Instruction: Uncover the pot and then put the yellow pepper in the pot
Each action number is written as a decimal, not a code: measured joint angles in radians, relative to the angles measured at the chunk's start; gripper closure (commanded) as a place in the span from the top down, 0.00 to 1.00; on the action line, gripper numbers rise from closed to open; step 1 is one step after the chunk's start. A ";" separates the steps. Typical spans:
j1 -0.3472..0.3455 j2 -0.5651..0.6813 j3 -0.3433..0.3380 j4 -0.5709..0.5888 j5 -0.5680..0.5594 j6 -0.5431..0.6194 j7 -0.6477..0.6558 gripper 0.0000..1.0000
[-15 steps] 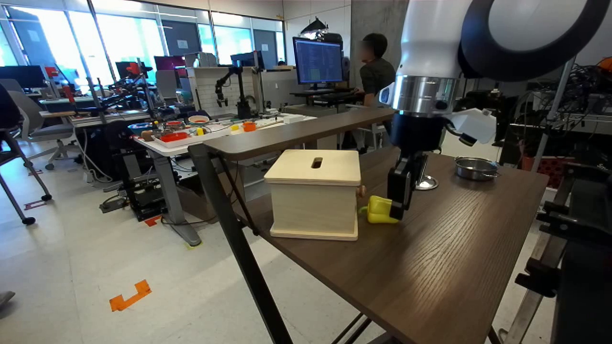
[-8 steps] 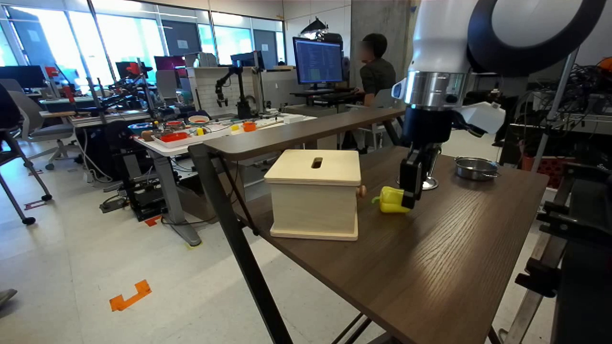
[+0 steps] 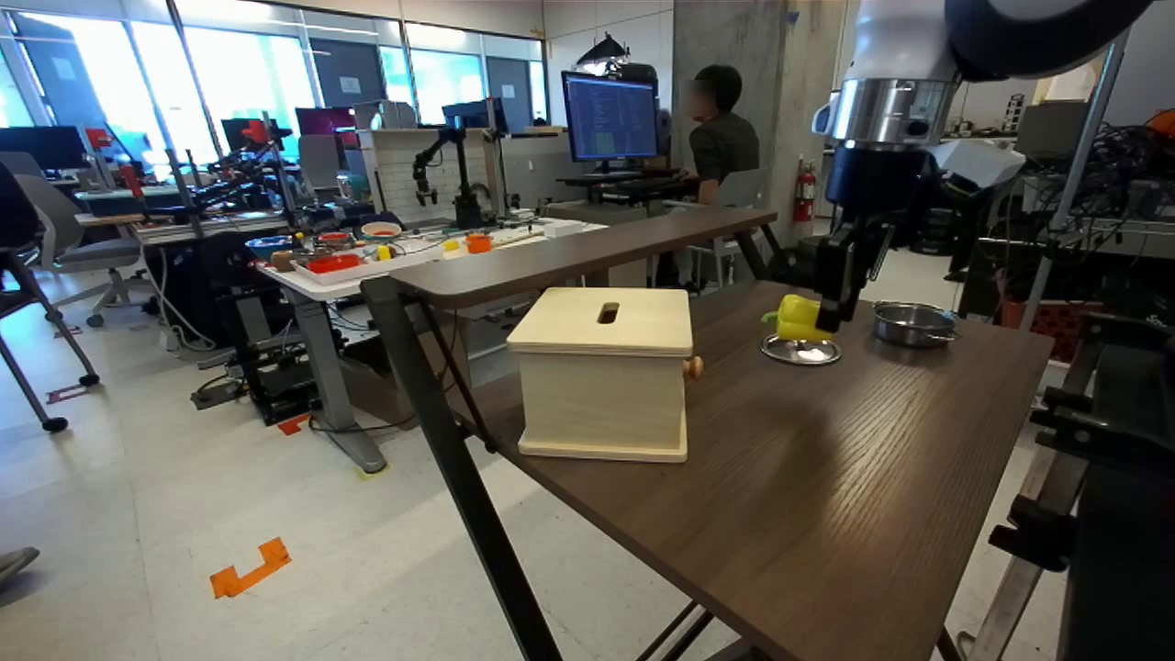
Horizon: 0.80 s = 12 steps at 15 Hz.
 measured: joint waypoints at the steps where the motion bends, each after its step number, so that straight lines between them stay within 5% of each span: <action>1: -0.013 -0.012 -0.015 -0.004 0.000 -0.001 0.000 0.16; 12: -0.180 -0.025 -0.093 0.010 0.003 -0.061 0.000 0.16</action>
